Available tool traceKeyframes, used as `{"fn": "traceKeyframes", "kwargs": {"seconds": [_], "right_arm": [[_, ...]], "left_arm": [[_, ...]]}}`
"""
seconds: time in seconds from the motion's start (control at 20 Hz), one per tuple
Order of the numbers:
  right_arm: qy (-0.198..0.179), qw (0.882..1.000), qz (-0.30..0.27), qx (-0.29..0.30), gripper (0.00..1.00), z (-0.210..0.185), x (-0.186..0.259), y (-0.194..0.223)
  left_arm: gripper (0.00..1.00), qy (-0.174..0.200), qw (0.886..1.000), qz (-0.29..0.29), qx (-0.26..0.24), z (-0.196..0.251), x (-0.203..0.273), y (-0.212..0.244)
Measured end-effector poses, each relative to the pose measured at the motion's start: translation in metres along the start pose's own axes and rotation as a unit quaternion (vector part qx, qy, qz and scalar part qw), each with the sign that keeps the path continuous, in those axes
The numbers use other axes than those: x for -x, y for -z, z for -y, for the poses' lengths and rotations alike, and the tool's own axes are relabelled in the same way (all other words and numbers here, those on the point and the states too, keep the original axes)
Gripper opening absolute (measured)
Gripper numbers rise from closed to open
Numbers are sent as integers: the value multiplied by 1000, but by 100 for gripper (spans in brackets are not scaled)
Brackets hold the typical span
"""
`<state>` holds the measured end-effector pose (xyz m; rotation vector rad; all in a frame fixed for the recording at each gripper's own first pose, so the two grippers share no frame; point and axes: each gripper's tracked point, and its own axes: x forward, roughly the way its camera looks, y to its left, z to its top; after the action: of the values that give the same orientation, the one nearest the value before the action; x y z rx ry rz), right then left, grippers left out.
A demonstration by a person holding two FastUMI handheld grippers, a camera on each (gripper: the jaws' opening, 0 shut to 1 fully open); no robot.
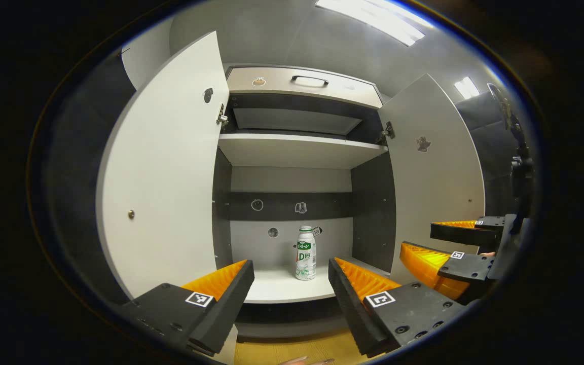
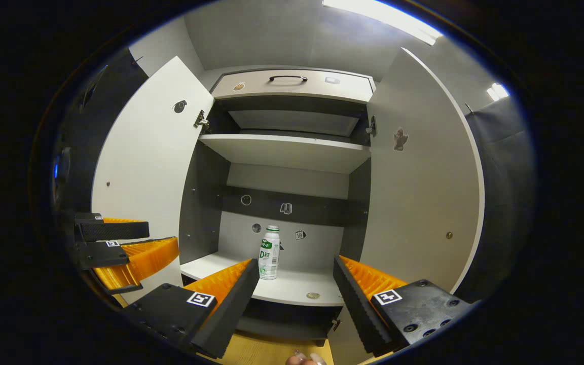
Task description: Grasp the bottle in the cabinet with the left hand and place it on the coaster, then close the right door with the right hand and the left door with the left hand.
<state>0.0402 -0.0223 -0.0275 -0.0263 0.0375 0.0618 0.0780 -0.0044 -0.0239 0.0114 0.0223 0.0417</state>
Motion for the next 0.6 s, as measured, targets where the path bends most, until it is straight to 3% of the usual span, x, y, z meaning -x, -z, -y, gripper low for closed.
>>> {"fn": "traceKeyframes", "kwargs": {"seconds": [0.6], "right_arm": [[-3, 999, -42, 4, 97, 16, -45, 32]], "left_arm": [[92, 67, 998, 18, -5, 15, -187, 24]]}}
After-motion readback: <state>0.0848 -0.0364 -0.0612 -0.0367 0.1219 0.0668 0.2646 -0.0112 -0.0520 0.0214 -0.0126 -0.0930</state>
